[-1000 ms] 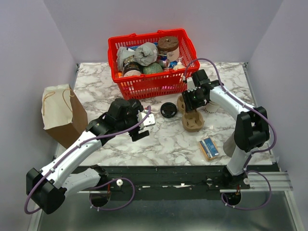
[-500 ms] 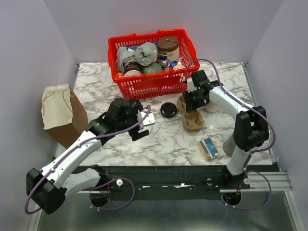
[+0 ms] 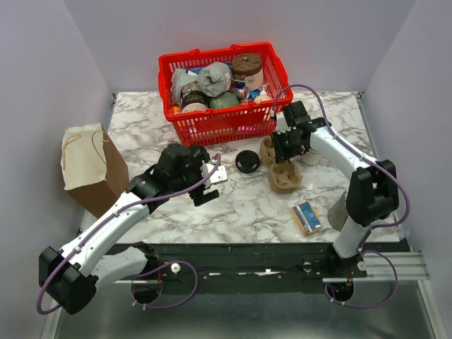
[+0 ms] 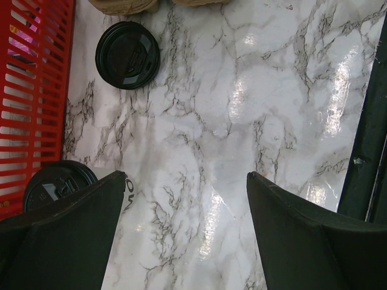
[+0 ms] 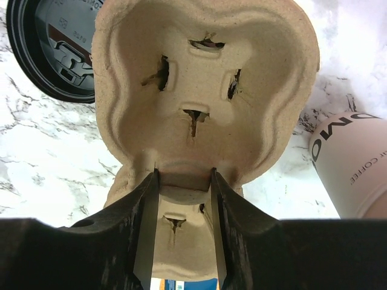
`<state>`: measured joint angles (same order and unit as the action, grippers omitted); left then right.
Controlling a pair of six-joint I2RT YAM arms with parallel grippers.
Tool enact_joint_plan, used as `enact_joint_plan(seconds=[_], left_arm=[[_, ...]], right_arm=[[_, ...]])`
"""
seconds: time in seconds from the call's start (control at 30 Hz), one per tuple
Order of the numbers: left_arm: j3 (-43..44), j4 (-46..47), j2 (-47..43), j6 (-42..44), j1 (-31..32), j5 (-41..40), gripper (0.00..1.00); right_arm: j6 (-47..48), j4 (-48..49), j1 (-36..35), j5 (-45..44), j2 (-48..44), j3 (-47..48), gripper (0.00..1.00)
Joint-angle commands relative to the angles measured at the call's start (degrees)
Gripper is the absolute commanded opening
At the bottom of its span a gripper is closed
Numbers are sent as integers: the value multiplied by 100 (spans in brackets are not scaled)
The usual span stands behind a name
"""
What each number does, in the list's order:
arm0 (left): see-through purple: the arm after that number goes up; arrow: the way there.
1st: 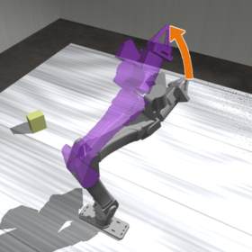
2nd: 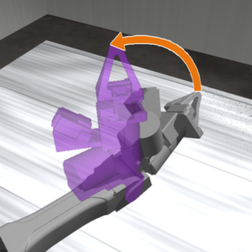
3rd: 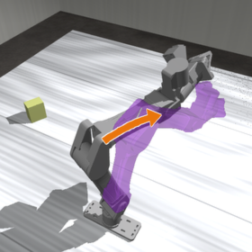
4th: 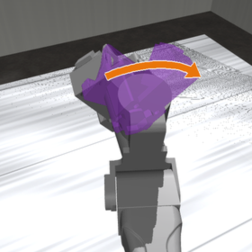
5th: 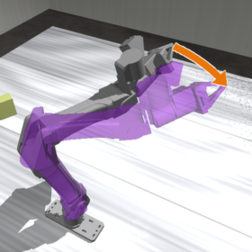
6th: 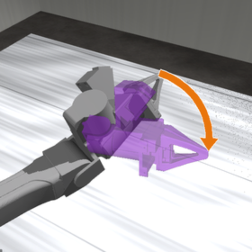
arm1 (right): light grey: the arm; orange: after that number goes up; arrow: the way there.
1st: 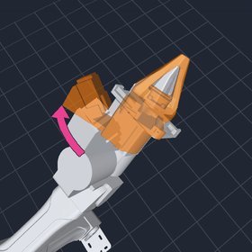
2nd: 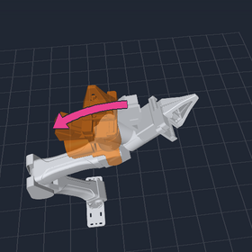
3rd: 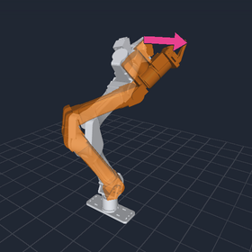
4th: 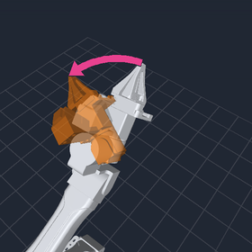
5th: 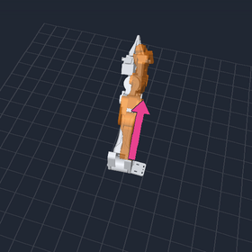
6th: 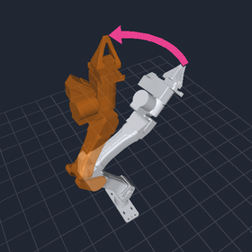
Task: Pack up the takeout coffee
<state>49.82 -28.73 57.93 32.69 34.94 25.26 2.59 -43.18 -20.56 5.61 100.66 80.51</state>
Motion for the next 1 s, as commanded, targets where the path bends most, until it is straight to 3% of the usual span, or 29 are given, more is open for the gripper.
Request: enact_joint_plan(seconds=[0.0,0.13,0.37,0.57,0.6,0.73,0.8,0.87,0.97], left_arm=[[-52,122,-36,-61,-22,6,89],[-52,140,-45,-43,-22,-3,89],[-25,166,34,-26,-22,32,90],[27,385,192,-244,-13,251,90],[36,786,236,-480,-22,295,90],[133,2387,569,-3234,-13,-3,90],[98,3402,911,-4082,-13,41,89],[176,3917,1419,-5090,-13,76,89],[344,4384,2009,-5876,-5,-345,89]], right_arm=[[145,-156,17,-16,-345,193,37],[321,-244,17,169,-565,316,30],[637,-174,17,177,-890,97,28],[603,-200,17,1065,-697,-44,28],[585,-200,17,1126,-680,-27,28],[637,-305,17,1092,-566,184,29],[672,-349,34,1057,-539,246,29],[690,-410,25,1092,-495,263,29],[708,-419,25,1109,-530,237,29]])
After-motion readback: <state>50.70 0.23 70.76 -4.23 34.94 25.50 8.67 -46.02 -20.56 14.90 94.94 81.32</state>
